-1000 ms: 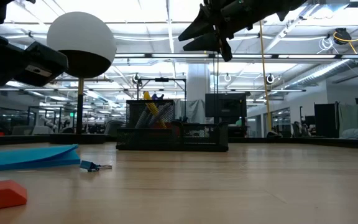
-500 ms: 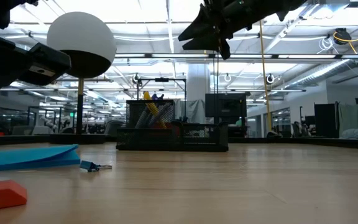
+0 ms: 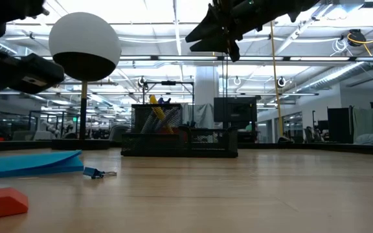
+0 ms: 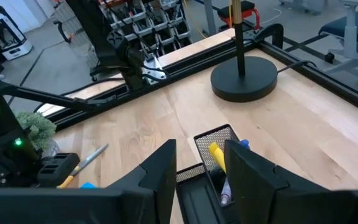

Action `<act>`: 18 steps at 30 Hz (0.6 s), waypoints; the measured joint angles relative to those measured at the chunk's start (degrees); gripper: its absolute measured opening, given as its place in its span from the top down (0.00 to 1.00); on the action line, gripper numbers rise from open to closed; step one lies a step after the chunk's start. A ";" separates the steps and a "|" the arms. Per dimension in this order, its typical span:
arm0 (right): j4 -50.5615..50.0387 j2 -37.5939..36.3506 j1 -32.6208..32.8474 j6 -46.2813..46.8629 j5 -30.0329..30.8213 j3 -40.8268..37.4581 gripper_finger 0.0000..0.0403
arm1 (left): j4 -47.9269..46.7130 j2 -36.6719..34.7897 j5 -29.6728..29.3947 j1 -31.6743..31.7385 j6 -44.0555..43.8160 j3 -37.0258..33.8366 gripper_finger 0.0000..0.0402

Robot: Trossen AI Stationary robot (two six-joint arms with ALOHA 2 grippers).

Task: Pick and place office supplies into organizer
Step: Put the yellow scissors into the black desk organizer

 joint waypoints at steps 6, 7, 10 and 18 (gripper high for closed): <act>0.00 0.00 0.00 0.00 0.00 0.00 0.69 | -1.63 0.02 -0.38 0.01 6.51 -0.02 0.60; 0.00 0.00 0.00 0.00 0.00 0.00 0.69 | -1.40 0.02 -0.42 0.02 7.29 -0.02 0.60; 0.00 0.00 0.00 0.00 -0.01 0.00 0.69 | -0.86 0.02 -0.44 0.00 8.16 -0.02 0.60; 0.00 0.00 0.00 0.00 -0.02 0.00 0.69 | 0.00 0.02 -1.22 -1.39 11.00 -0.02 0.60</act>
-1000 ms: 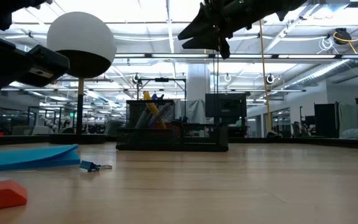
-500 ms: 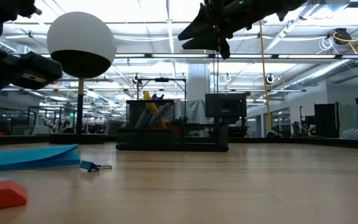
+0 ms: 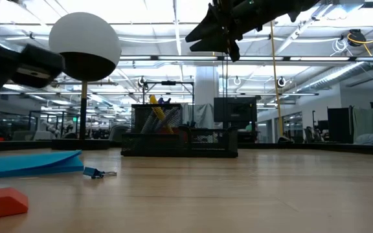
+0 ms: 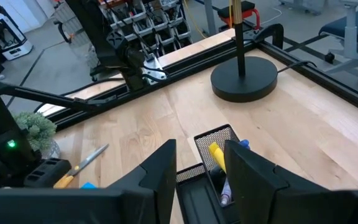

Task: Pick and place office supplies into organizer
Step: Put the yellow scissors into the black desk organizer

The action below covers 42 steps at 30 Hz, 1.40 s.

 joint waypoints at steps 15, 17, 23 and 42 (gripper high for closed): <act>0.00 0.00 -0.01 0.00 -0.01 0.00 0.69 | 0.50 0.00 -5.22 -0.93 1.81 0.00 0.60; 0.00 0.00 0.00 0.00 -0.01 0.00 0.69 | 0.57 0.00 -5.22 -0.93 1.81 0.00 0.60; -0.02 0.00 0.00 0.00 -0.01 0.00 0.69 | 0.68 0.08 -4.81 -0.93 1.77 0.00 0.60; -0.02 0.00 -0.01 0.00 -0.01 0.00 0.69 | 5.31 7.64 -1.85 0.53 1.75 0.28 0.60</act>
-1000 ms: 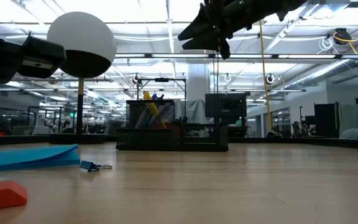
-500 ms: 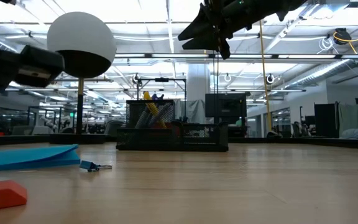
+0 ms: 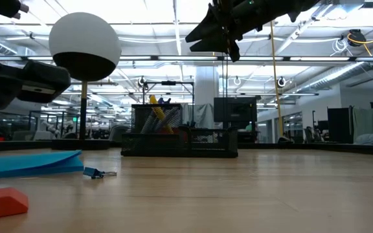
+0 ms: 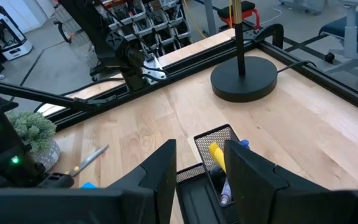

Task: Pick and place office supplies into organizer
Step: Put the yellow scissors into the black desk organizer

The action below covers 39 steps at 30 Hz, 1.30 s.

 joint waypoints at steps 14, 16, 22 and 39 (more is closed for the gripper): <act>0.00 0.00 0.00 0.00 0.00 0.00 0.69 | 1.70 0.11 -0.13 0.31 3.24 -0.24 0.74; 0.00 0.00 0.01 0.00 0.00 0.00 0.69 | 2.02 0.16 -0.31 0.33 3.23 -0.24 0.82; 0.00 0.00 -0.01 0.00 0.00 0.00 0.69 | 2.19 0.18 -0.45 0.37 3.13 -0.24 0.96; 0.00 0.00 0.01 0.00 -0.01 0.00 0.69 | 1.86 -4.83 -7.87 0.99 4.62 -0.01 0.96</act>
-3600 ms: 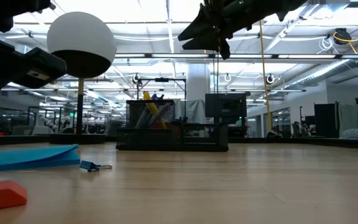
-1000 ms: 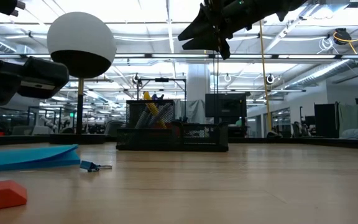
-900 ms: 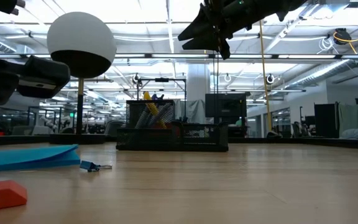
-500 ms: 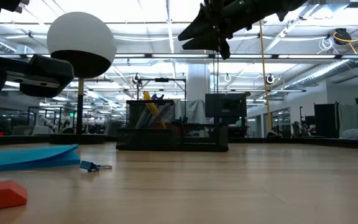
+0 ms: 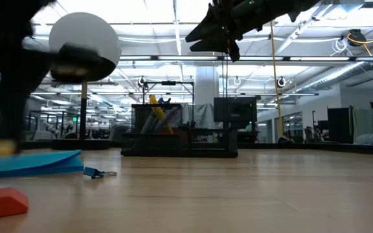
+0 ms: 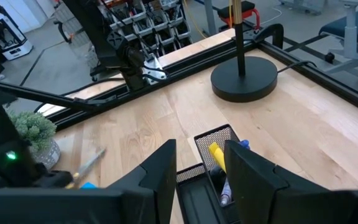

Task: Pick and place office supplies into organizer
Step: Put the yellow scissors into the black desk organizer

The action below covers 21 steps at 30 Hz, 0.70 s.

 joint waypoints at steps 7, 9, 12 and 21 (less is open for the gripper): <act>0.00 0.00 0.00 0.00 -0.01 0.00 0.69 | -2.53 -3.92 -1.57 -0.26 -0.92 0.23 0.96; 0.02 0.00 0.00 0.00 -0.01 0.00 0.69 | -3.52 -4.63 -1.95 -0.39 -0.87 0.31 0.96; 0.02 0.00 0.00 0.00 0.01 0.00 0.69 | -6.10 -5.65 -2.05 -0.13 -0.31 0.25 0.96; 0.00 0.00 0.00 0.00 0.01 0.00 0.69 | -9.94 -10.79 -4.99 1.85 0.40 0.34 0.96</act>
